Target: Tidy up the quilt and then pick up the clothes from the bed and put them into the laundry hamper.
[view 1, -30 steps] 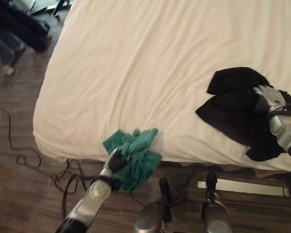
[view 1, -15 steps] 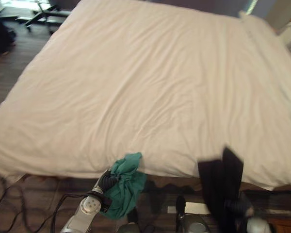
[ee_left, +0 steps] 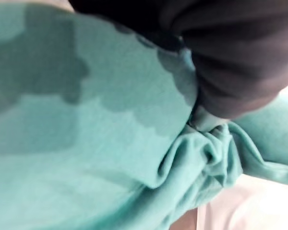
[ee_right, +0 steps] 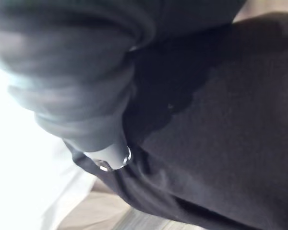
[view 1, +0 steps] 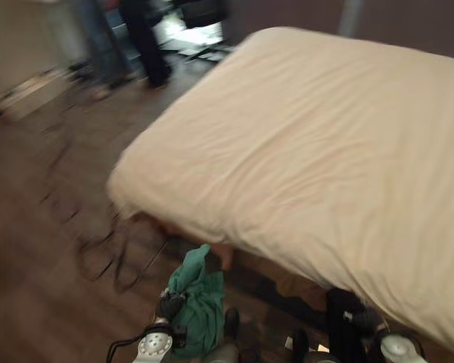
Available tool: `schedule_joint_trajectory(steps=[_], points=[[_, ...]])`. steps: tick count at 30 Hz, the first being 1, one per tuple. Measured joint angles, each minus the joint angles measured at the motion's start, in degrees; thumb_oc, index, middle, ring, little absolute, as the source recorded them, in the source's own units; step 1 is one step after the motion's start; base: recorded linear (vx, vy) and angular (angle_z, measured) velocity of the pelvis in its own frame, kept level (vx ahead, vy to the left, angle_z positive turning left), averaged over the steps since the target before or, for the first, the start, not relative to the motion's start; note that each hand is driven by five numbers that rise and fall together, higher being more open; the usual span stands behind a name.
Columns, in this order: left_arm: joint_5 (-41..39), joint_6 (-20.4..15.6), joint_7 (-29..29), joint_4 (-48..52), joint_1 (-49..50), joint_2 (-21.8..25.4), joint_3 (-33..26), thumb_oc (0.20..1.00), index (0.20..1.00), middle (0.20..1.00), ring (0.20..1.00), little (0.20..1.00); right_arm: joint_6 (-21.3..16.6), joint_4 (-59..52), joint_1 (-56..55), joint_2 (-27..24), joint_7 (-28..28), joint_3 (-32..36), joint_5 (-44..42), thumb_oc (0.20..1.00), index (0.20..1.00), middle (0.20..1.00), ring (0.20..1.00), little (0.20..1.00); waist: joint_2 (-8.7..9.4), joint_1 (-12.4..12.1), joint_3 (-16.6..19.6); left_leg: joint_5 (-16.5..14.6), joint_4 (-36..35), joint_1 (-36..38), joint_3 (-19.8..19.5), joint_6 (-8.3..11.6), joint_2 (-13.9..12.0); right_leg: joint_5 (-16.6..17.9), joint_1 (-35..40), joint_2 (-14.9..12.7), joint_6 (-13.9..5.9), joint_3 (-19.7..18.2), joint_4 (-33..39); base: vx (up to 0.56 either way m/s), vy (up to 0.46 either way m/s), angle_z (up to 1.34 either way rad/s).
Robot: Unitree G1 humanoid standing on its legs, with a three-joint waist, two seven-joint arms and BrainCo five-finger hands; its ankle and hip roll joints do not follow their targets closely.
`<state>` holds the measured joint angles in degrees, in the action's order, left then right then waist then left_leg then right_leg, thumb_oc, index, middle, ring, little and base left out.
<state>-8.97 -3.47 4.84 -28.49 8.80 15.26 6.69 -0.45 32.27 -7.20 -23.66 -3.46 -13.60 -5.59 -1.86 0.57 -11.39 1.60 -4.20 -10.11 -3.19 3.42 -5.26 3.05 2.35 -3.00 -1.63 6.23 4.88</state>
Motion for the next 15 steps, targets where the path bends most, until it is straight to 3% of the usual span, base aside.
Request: schedule_joint_trajectory(steps=[1, 2, 3, 5, 6, 7, 8, 9, 10, 11, 12, 13, 14, 15], points=[[0.0, -0.2, 0.4, -2.5, -1.9, -0.1, -0.3, 0.200, 0.200, 0.200, 0.200, 0.200, 0.5, 0.4, 2.8, 0.1, -1.3, -0.2, 0.1, 0.200, 0.200, 0.200, 0.200, 0.200, 1.13, -2.4, -0.5, 0.3, 3.2, -1.6, 10.0, -0.37, -0.4, 1.4, 0.5, -2.7, 0.66, 6.4, -0.2, -0.14, 0.068, 2.43], [-0.6, 0.1, 1.2, -4.1, -2.3, 0.4, -0.6, 0.200, 0.200, 0.200, 0.200, 0.200, 0.5, 0.3, 4.8, 0.2, -2.2, 0.1, 0.3, 0.200, 0.200, 0.200, 0.200, 0.200, 2.19, -2.4, -0.6, 0.4, 7.2, -1.7, 20.0, 0.04, -1.8, 1.0, 1.2, -4.2, 1.11, 10.5, -0.2, -0.10, 0.121, 2.16], [-1.4, 0.2, 1.7, -5.3, -2.4, 0.5, -1.0, 0.200, 0.200, 0.200, 0.200, 0.200, 0.5, 0.3, 5.0, 0.6, -2.9, 0.1, 0.4, 0.200, 0.200, 0.200, 0.200, 0.200, 2.37, -2.9, -0.6, 0.3, 9.3, -0.7, 23.9, 0.51, -3.3, 1.1, 2.1, -5.0, 1.16, 14.2, -0.2, -0.11, 0.194, 2.18], [-2.0, 0.3, 2.6, -6.2, -1.7, 0.6, -2.5, 0.200, 0.200, 0.200, 0.200, 0.200, 0.5, 0.3, 4.5, 2.3, -4.1, 1.2, 0.3, 0.200, 0.200, 0.200, 0.200, 0.200, 3.32, -3.1, -1.0, -1.2, 13.4, 1.9, 26.5, 2.56, -5.7, 0.7, 5.0, -6.9, 0.58, 21.4, -0.2, 0.03, 0.222, 2.07], [-2.0, 0.4, 2.8, -6.2, -2.1, 0.5, -2.5, 0.200, 0.200, 0.200, 0.200, 0.200, 0.3, 0.2, 2.5, 3.0, -5.0, 2.8, 0.2, 0.200, 0.200, 0.200, 0.200, 0.200, 3.41, -1.2, -0.7, -1.8, 15.1, 3.8, 26.7, 3.54, -6.2, -0.1, 7.2, -8.1, -1.07, 26.3, -0.3, 0.13, 0.203, 2.02], [-1.9, 0.3, 2.9, -5.8, -0.8, 0.3, -2.5, 0.200, 0.200, 0.200, 0.200, 0.200, 0.3, 0.2, 1.7, 3.1, -4.9, 3.7, 0.3, 0.200, 0.200, 0.200, 0.200, 0.200, 2.14, -2.5, 0.1, -1.9, 13.7, 5.5, 25.8, 4.09, -6.3, -0.5, 8.0, -8.8, -2.23, 27.6, -1.4, 0.19, 0.297, 1.92], [-1.9, 0.3, 3.1, -5.5, -0.7, -0.4, -2.6, 0.200, 0.200, 0.200, 0.200, 0.200, 0.2, 0.4, 1.3, 3.7, -5.1, 5.1, 0.3, 0.200, 0.200, 0.200, 0.200, 0.200, 1.84, -2.3, 0.1, -2.5, 12.8, 7.3, 25.7, 4.55, -6.1, -0.7, 8.4, -9.3, -3.44, 29.7, -2.3, 0.09, 0.206, 1.61], [-1.9, 0.5, 3.9, -6.2, -0.1, -1.3, -2.9, 0.200, 0.200, 0.200, 0.200, 0.200, 0.4, 2.1, 1.1, 4.7, -5.5, 6.9, 0.3, 0.200, 0.200, 0.200, 0.200, 0.200, 1.40, -2.6, 0.6, -0.2, 8.5, 9.1, 24.6, 1.05, -3.2, -1.3, 9.1, -12.0, -4.45, 32.5, -6.1, 0.11, 0.295, 1.47], [-1.9, 1.0, 4.1, -6.1, -0.8, -1.4, -2.5, 0.200, 0.200, 0.200, 0.200, 0.200, 0.6, 2.2, 0.9, 5.1, -5.5, 6.5, 0.3, 0.200, 0.200, 0.200, 0.200, 0.200, 1.06, -2.7, 0.8, 0.9, 7.9, 9.3, 23.9, -0.64, -2.5, -1.4, 8.0, -14.0, -4.44, 31.3, -9.4, 0.06, 0.286, 1.87], [-1.5, 1.5, 4.3, -6.4, -1.3, -0.6, -2.2, 0.200, 0.200, 0.200, 0.200, 0.200, 0.4, 1.5, 1.0, 6.6, -5.4, 6.3, 0.2, 0.200, 0.200, 0.200, 0.200, 0.200, 2.17, -2.3, 0.2, 1.1, 9.5, 7.4, 20.5, -3.75, -0.3, -1.7, 4.0, -19.1, -4.62, 28.2, -21.2, -0.04, 0.231, 1.40], [-1.4, 1.6, 4.3, -6.3, -1.7, 0.7, -1.8, 0.200, 0.200, 0.200, 0.200, 0.200, 0.3, 0.4, 1.2, 7.6, -5.3, 5.4, 0.1, 0.200, 0.200, 0.200, 0.200, 0.200, 3.08, -2.3, 0.1, 1.1, 8.7, 7.2, 18.9, -4.71, 1.1, -2.3, 0.4, -21.7, -5.09, 25.3, -28.8, -0.08, 0.157, 1.26], [-1.2, 1.6, 4.5, -6.4, -1.8, 1.6, -1.9, 0.200, 0.200, 0.200, 0.200, 0.200, -0.3, 0.4, 2.1, 9.0, -5.3, 4.8, 0.0, 0.200, 0.200, 0.200, 0.200, 0.200, 3.61, -2.8, -0.4, 0.9, 8.7, 6.9, 17.8, -6.15, 2.0, -3.1, -3.8, -21.7, -6.07, 20.1, -33.6, -0.02, 0.085, 0.77], [-1.2, 1.6, 5.1, -6.6, -2.6, 3.1, -1.6, 0.200, 0.200, 0.200, 0.200, 0.200, -1.3, 0.3, 2.9, 10.0, -5.3, 4.3, -0.1, 0.200, 0.200, 0.200, 0.200, 0.200, 3.99, -2.5, -1.2, 1.0, 8.9, 6.6, 16.6, -7.01, 2.1, -3.5, -7.5, -19.9, -5.93, 15.4, -37.7, 0.09, 0.029, 0.70], [-1.1, 1.7, 5.4, -6.7, -3.7, 3.6, -0.8, 0.200, 0.200, 0.200, 0.200, 0.200, -1.8, -0.2, 3.2, 10.8, -5.3, 4.0, -0.2, 0.200, 0.200, 0.200, 0.200, 0.200, 3.14, -1.9, -1.7, 1.0, 8.0, 6.1, 13.2, -6.62, 2.0, -6.3, -10.6, -13.6, -5.80, 7.5, -37.9, 0.11, 0.009, 1.02]])
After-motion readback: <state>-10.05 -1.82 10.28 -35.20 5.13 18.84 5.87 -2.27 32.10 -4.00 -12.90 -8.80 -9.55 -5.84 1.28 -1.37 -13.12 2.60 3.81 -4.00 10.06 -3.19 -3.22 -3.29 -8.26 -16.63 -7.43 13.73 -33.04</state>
